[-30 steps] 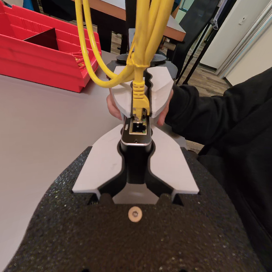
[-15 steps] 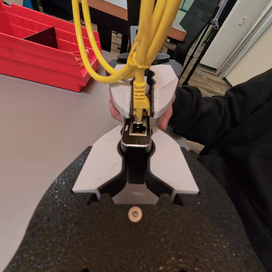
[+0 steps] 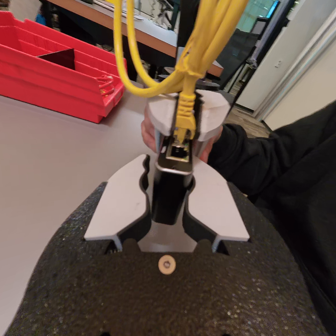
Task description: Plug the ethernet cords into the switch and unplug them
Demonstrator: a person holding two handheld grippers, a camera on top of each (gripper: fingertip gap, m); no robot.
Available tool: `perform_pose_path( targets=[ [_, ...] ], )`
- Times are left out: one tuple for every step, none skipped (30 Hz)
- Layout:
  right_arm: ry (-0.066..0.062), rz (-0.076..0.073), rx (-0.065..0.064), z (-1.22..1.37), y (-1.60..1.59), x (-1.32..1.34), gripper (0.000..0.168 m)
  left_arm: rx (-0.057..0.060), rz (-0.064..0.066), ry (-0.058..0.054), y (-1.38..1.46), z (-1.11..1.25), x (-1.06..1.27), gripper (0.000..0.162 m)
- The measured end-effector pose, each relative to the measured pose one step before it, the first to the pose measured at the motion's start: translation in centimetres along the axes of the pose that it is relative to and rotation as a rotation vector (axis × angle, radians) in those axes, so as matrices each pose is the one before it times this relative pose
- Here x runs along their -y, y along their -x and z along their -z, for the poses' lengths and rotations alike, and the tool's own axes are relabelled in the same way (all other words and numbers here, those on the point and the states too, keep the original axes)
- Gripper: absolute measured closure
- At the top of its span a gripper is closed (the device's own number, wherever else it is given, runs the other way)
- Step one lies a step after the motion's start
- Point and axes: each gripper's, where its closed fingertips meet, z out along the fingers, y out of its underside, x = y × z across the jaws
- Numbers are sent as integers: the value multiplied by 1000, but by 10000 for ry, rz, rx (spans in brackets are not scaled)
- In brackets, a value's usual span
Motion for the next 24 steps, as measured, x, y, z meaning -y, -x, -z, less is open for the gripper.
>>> perform_pose_path(
  targets=[
    [-137,-42,47,128,50,237,154,187,35,-36,294,-76,9,117],
    [-93,-69,33,112,13,174,154,46,2,58,94,-99,-116,115],
    [10,-48,-3,80,-62,9,154,-46,11,61,-63,-112,-94,117],
    [94,7,-18,57,-80,-132,154,60,-3,26,73,-112,-37,117],
    [56,71,-99,62,-141,-88,153,156,-38,6,199,-103,-12,116],
    [49,46,-47,36,-77,-56,154,111,-41,-3,135,-46,-8,115],
    [32,2,27,20,23,-29,154,30,-23,-35,37,-7,56,115],
    [-28,-2,-1,21,-3,52,154,-1,3,-106,1,33,166,115],
    [-38,-21,0,26,-5,61,154,-36,-1,-166,-50,83,264,118],
    [6,-51,66,-2,65,-6,153,-114,-70,-143,-178,75,239,122],
    [3,-31,34,-9,32,2,154,-160,-187,-62,-280,58,111,128],
    [-18,24,-21,-35,-1,11,153,-72,-243,-19,-196,30,28,132],
    [35,-20,59,-31,81,-61,153,21,-196,24,-72,-3,-40,132],
    [60,-32,111,-24,123,-87,154,-16,-101,60,-77,1,-82,133],
    [12,41,10,7,32,-27,154,-1,-50,29,-9,21,-38,133],
    [2,3,-27,0,-34,7,154,45,-87,-23,43,4,18,133],
    [23,-22,31,23,17,0,154,29,-100,-34,11,3,27,133],
    [20,20,2,41,4,-5,154,35,-44,-18,30,-23,5,133],
    [11,27,-57,57,-73,8,154,80,15,-12,95,-51,13,133],
    [7,6,-52,65,-98,4,154,91,43,-15,120,-71,8,132],
    [12,-14,-26,94,-83,-2,154,57,68,-12,75,-87,-10,131],
    [-6,-19,-24,65,-74,-13,154,29,92,-10,42,-93,-7,131],
    [-10,-7,-42,64,-93,-10,154,31,94,-3,59,-76,-24,131],
    [12,-12,-20,22,-53,-37,154,7,78,15,25,-47,-43,131]
  ],
)
